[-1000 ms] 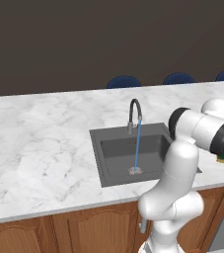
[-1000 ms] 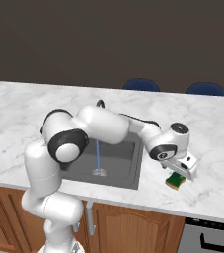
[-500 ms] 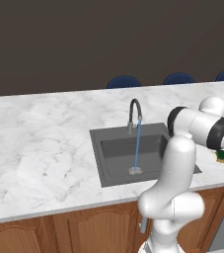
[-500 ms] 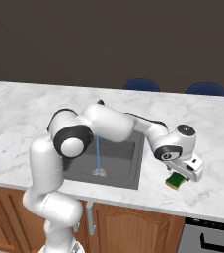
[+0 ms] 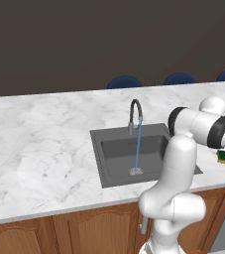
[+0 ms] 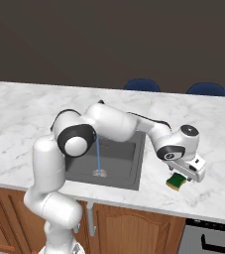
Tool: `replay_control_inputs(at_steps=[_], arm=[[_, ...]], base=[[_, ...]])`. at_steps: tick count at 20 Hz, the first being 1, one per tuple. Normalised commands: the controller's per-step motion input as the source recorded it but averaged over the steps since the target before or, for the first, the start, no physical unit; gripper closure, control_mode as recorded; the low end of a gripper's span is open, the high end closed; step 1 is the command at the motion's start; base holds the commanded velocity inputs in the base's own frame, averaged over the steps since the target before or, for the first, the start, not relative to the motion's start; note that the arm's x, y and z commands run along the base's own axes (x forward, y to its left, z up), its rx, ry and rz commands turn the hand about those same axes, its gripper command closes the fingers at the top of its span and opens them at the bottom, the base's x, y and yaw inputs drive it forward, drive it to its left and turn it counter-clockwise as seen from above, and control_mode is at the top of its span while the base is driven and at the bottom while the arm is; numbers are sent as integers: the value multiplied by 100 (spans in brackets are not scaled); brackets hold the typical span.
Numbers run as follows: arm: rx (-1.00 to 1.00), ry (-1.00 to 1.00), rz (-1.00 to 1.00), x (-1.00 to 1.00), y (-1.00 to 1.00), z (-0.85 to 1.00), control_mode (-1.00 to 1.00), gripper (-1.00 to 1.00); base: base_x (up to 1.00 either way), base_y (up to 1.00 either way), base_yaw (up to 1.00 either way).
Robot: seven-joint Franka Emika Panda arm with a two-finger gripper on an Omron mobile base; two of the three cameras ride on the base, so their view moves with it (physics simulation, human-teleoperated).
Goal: Soak the sponge with water for a few seconds and then drop it inside the sink.
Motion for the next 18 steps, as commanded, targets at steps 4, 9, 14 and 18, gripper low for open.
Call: replay_control_inputs(at_steps=[4,9,14,18], arm=[[0,0,0,2,0,-10,-100,-100],[0,0,0,0,0,-6,-100,-100],[0,0,0,0,0,-25,-100,-100],[0,0,0,0,0,-17,-100,-100]], base=[[0,0,0],[0,0,0],[0,0,0],[0,0,0]])
